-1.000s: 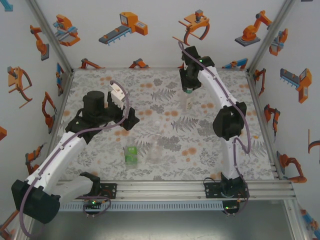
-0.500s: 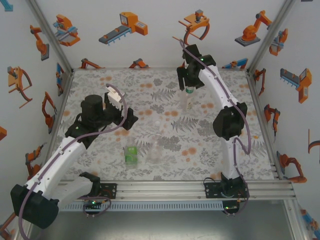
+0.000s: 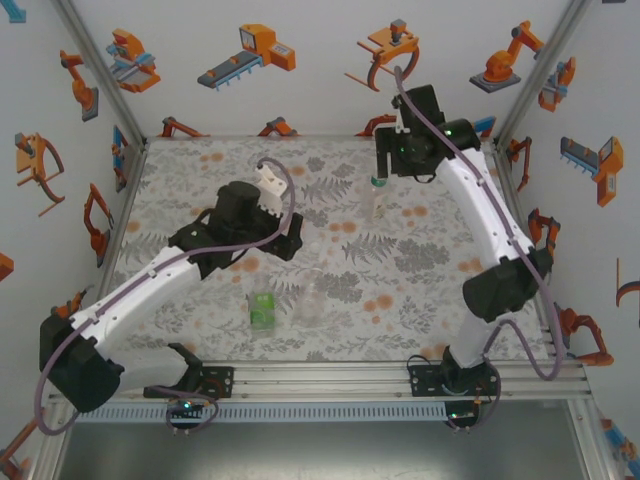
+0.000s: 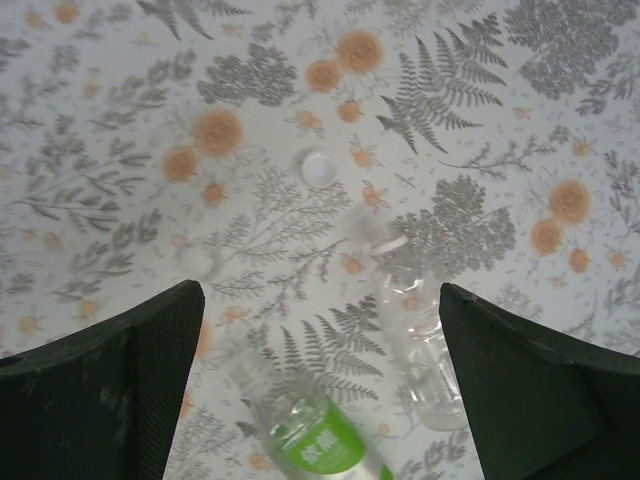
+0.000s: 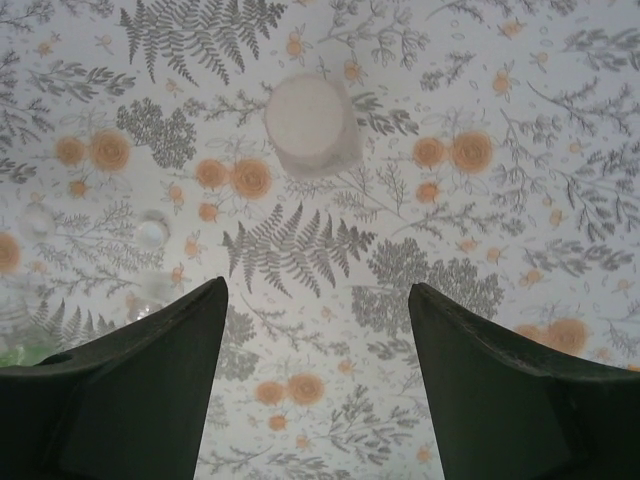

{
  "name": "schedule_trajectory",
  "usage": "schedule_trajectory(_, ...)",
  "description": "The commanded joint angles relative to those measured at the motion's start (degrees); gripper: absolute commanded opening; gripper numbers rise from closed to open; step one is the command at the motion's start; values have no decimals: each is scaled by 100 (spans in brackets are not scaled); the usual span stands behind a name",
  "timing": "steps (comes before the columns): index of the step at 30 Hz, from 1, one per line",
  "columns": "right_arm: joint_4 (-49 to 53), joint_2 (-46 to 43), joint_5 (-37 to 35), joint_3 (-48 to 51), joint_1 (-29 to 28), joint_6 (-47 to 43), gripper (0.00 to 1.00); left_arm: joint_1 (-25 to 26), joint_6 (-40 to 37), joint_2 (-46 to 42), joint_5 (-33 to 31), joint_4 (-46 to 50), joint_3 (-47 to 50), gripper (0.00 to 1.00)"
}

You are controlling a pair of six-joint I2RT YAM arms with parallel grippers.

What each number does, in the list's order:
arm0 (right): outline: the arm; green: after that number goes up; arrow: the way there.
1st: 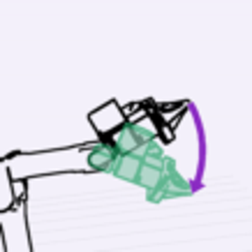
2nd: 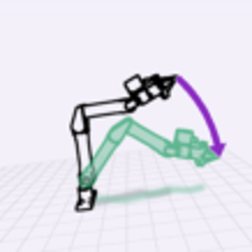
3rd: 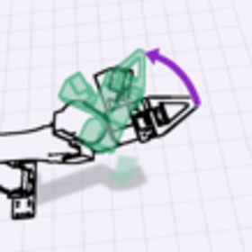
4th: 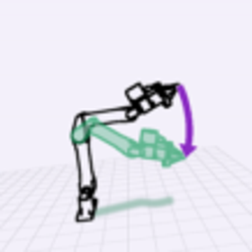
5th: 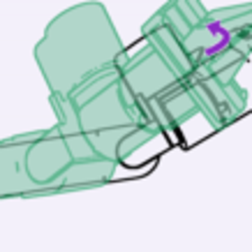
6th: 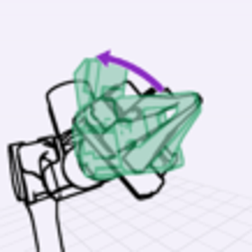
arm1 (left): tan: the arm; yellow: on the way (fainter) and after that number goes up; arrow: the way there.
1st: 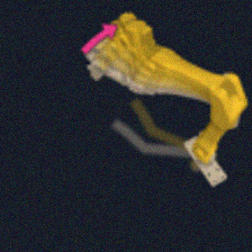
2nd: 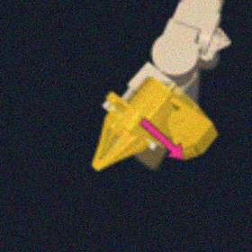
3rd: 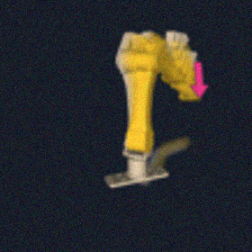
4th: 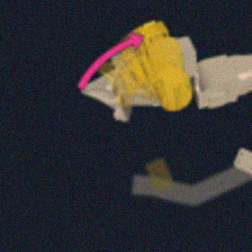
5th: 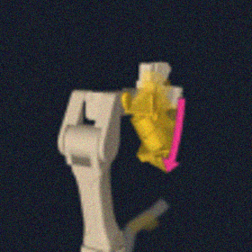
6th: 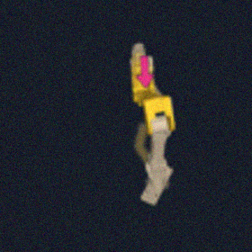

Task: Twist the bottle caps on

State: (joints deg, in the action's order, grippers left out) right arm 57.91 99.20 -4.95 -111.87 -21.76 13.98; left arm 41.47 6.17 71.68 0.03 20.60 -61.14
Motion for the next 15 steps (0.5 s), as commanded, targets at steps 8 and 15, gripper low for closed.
schedule_trajectory(8,-1005,-1526,120,2221,31,610,65,1284,2317,1213,-1154,1046,-408,84)
schedule_trajectory(15,-1012,-1812,312,2613,27,683,65,1896,3245,1946,-1262,1483,-454,86)
